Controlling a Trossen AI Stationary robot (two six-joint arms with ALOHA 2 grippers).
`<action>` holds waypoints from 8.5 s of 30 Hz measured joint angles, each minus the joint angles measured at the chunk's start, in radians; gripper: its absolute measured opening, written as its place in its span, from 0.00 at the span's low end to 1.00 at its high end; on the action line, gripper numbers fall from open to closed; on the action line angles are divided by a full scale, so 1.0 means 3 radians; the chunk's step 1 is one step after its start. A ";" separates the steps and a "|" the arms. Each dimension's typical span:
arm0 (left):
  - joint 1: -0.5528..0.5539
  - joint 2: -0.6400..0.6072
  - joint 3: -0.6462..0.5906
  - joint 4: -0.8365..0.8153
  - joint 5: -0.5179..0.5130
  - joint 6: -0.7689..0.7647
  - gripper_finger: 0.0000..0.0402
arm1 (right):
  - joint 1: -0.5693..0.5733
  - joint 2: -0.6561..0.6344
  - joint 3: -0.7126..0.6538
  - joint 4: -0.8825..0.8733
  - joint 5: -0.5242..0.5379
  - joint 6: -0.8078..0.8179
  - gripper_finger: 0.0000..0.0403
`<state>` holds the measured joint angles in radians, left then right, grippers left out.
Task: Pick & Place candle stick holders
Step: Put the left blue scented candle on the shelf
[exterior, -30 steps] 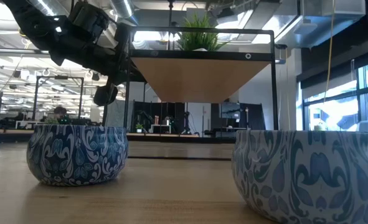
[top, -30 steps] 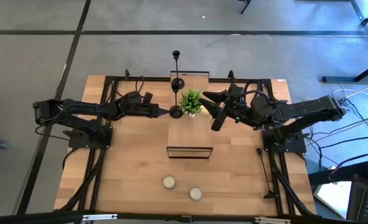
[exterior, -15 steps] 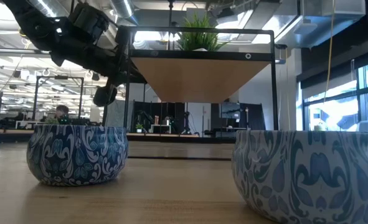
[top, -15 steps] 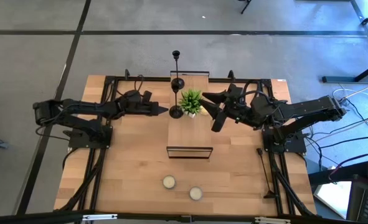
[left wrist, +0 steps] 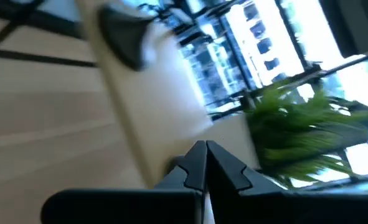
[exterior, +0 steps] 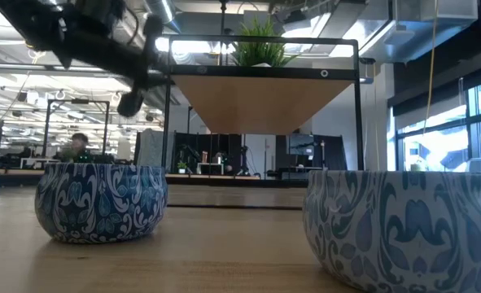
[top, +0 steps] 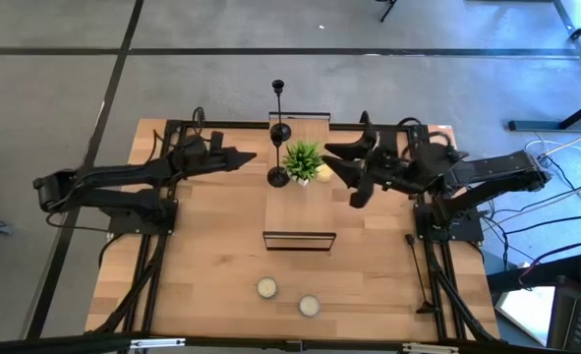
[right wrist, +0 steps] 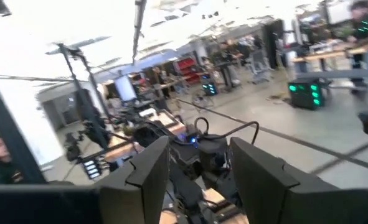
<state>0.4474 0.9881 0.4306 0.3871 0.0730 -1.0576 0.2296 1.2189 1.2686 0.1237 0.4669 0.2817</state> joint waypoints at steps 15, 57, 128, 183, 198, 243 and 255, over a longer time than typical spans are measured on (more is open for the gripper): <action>-0.1207 -0.0358 0.0375 0.0015 -0.0158 0.0450 0.00 | -0.0086 -0.0191 0.0001 0.0080 -0.0465 -0.0088 0.43; -0.3941 0.1284 0.1089 -0.0820 -0.1963 -0.0072 0.00 | 0.2003 0.0669 0.0000 -0.1157 -0.0117 0.1820 0.43; -0.3295 0.2868 0.2533 -0.3140 -0.0610 -0.0927 0.01 | 0.2084 0.0668 0.0001 -0.1596 0.0186 0.2241 0.43; -0.3097 0.2694 0.4229 -0.3410 -0.1253 -0.0153 0.00 | 0.1753 0.1020 0.0001 -0.1600 0.0393 0.1731 0.78; -0.3102 0.2695 0.4230 -0.3370 -0.1280 -0.0119 0.00 | 0.1561 0.1192 0.0001 -0.1343 -0.0027 0.1619 0.78; -0.3097 0.2699 0.4232 -0.3296 -0.1260 -0.0067 0.00 | 0.1459 0.1192 0.0001 -0.1234 -0.0202 0.1631 0.85; -0.3081 0.2699 0.4232 -0.3233 -0.1260 -0.0039 0.00 | 0.1420 0.1192 0.0001 -0.1274 -0.0386 0.1649 0.74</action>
<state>-0.4770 1.7977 1.7000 -0.5828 -0.3050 -1.0694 0.6556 1.5764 1.2690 -0.2585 0.3511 0.7765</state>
